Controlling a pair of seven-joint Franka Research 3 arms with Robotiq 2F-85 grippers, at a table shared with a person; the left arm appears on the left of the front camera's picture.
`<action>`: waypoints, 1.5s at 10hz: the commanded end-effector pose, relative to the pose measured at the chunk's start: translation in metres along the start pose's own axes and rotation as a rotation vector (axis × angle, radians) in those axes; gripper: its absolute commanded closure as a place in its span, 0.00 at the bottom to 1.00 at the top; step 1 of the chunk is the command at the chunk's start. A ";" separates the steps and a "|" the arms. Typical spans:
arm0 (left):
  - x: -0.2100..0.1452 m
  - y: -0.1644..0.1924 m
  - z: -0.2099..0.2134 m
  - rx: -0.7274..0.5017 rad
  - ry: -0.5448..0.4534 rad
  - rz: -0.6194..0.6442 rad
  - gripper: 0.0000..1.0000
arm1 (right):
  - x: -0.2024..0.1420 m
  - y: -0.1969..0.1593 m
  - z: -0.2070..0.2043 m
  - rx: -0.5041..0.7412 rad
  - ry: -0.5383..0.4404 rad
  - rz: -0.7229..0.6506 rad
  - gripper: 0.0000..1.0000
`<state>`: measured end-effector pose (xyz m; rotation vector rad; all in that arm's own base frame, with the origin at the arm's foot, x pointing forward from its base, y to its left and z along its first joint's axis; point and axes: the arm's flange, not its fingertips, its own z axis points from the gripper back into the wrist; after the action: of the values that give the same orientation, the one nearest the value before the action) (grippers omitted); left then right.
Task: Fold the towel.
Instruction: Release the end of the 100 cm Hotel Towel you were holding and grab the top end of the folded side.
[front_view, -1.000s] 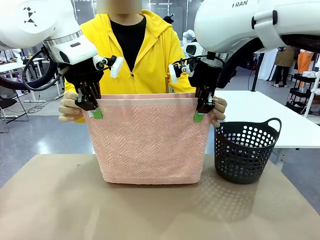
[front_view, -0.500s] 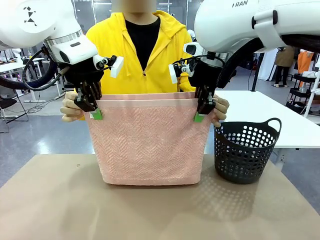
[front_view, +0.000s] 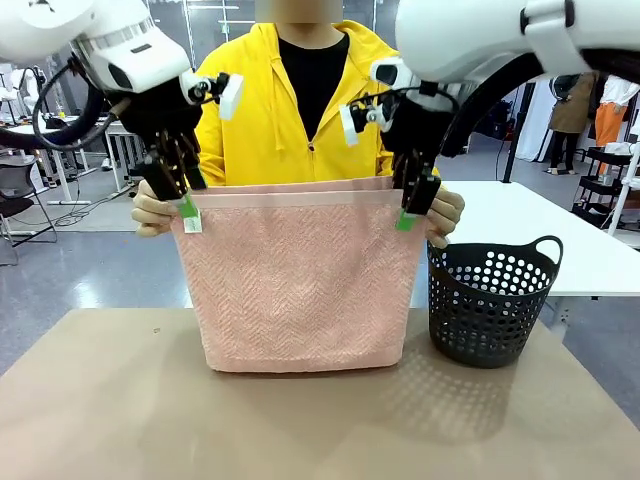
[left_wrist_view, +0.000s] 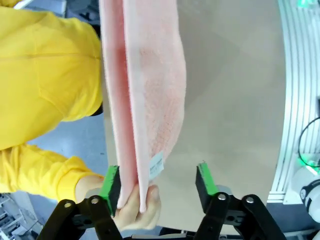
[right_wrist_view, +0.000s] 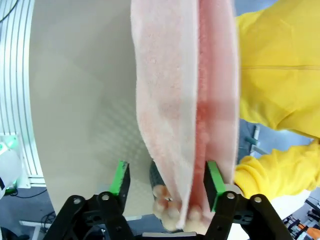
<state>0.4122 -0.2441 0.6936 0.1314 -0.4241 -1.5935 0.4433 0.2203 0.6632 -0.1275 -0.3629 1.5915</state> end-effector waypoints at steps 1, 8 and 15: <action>0.004 -0.004 0.022 0.067 0.059 0.009 0.00 | 0.007 0.004 0.025 -0.083 0.020 -0.004 0.00; 0.004 0.011 0.020 0.063 0.022 -0.088 0.00 | 0.016 -0.015 0.041 -0.079 0.010 -0.003 0.00; -0.002 0.028 -0.026 -0.060 0.000 -0.050 0.00 | 0.023 -0.027 0.001 0.016 0.056 0.001 0.00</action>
<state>0.4433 -0.2508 0.6776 0.1386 -0.3859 -1.6349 0.4639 0.2390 0.6771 -0.1476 -0.3397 1.6134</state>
